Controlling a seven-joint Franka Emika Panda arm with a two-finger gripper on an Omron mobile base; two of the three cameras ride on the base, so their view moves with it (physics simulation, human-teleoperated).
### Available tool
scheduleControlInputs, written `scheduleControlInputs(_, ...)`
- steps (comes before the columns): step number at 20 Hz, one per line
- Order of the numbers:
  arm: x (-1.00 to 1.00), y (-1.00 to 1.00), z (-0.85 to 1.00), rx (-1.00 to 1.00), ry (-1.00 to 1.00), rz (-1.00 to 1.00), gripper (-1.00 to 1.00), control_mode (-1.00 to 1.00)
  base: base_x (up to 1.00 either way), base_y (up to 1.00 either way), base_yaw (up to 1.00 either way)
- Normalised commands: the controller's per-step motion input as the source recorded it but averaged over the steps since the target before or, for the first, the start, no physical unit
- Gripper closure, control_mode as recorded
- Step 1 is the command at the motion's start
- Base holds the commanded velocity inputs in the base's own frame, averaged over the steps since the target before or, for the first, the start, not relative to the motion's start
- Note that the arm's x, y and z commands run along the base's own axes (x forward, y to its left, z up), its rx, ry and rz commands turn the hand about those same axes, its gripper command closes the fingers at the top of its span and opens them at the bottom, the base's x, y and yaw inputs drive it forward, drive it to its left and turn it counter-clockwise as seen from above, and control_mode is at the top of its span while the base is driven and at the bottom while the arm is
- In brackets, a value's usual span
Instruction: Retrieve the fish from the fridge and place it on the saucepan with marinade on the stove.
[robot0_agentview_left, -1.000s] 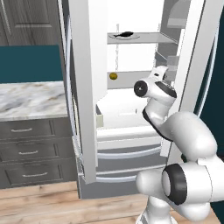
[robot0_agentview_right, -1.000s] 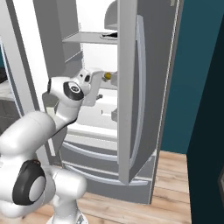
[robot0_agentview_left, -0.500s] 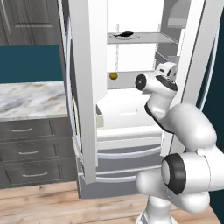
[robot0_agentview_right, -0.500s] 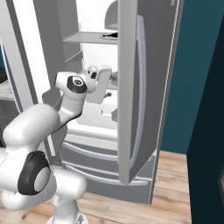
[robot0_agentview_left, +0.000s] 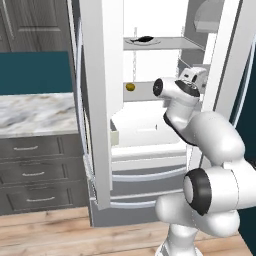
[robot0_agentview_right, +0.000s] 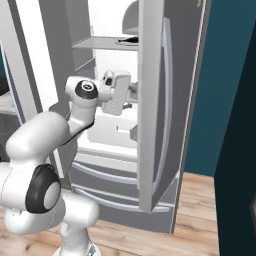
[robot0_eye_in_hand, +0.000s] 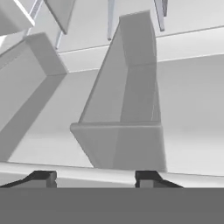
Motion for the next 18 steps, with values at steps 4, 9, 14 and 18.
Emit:
scheduleControlInputs(4,-0.16,-1.00,-0.18,-0.04,0.04,-0.16,-1.00,-1.00,0.00,0.00,0.00)
scheduleControlInputs(9,-0.16,-1.00,-0.27,-0.03,0.04,-0.15,-1.00,-1.00,0.00,0.00,0.00)
scheduleControlInputs(14,-0.20,-1.00,-0.28,-0.02,0.02,-0.15,-1.00,-1.00,0.00,0.00,0.00)
scheduleControlInputs(18,-0.24,-1.00,-0.12,-0.01,0.00,-0.13,-1.00,-1.00,0.00,0.00,0.00)
